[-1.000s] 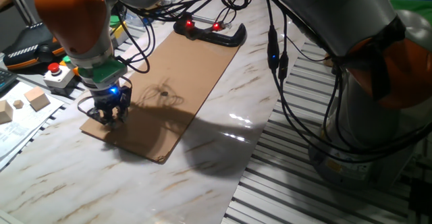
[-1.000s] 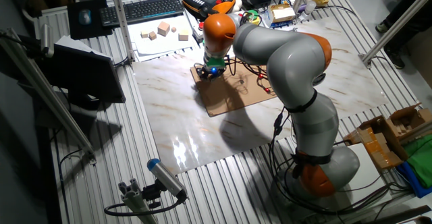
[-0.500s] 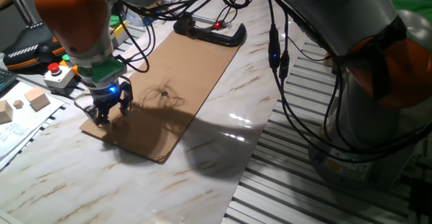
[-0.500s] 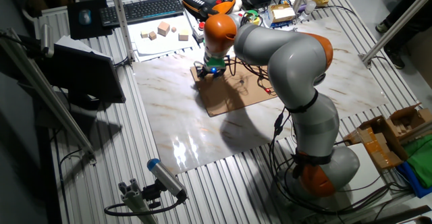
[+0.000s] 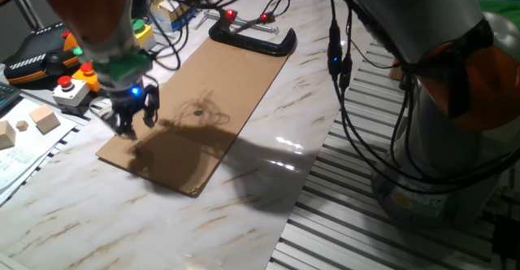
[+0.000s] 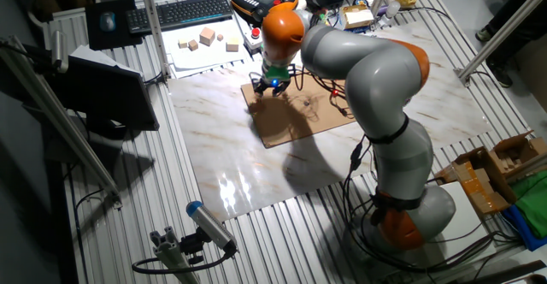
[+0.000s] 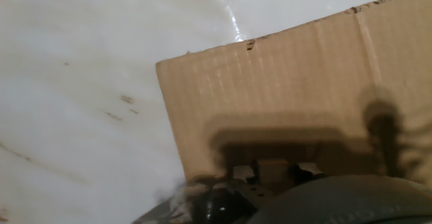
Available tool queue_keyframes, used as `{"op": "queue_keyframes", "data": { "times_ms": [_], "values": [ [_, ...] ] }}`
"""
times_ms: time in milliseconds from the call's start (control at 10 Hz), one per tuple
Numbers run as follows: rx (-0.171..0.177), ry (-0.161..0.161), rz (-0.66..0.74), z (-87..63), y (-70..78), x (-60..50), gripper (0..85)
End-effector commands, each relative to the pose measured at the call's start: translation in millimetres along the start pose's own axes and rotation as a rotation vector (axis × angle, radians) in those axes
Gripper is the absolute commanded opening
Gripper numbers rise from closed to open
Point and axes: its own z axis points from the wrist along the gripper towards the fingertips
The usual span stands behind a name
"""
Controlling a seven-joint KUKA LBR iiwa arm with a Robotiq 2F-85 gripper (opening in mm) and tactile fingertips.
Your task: Hold a small block with the gripper and sweep it from left to right on the table
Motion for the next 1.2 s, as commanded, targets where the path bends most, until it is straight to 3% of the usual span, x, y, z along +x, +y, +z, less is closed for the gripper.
{"op": "queue_keyframes", "data": {
  "times_ms": [0, 200, 400, 500, 700, 900, 1100],
  "values": [
    [0.007, -0.005, -0.005, -7.5, -6.2, -0.2, 45.7],
    [0.028, -0.023, -0.027, -15.7, -18.6, -2.2, 41.0],
    [0.047, -0.030, -0.049, -23.6, -32.2, -3.5, 30.7],
    [0.045, -0.026, -0.065, -25.6, -39.4, -4.1, 24.3],
    [0.051, -0.022, -0.095, -27.5, -47.8, -1.0, 2.3],
    [0.044, -0.014, -0.116, -30.8, -52.8, 2.6, 0.7],
    [0.017, 0.012, -0.190, -30.7, -62.6, 4.3, 0.7]
  ]
}}
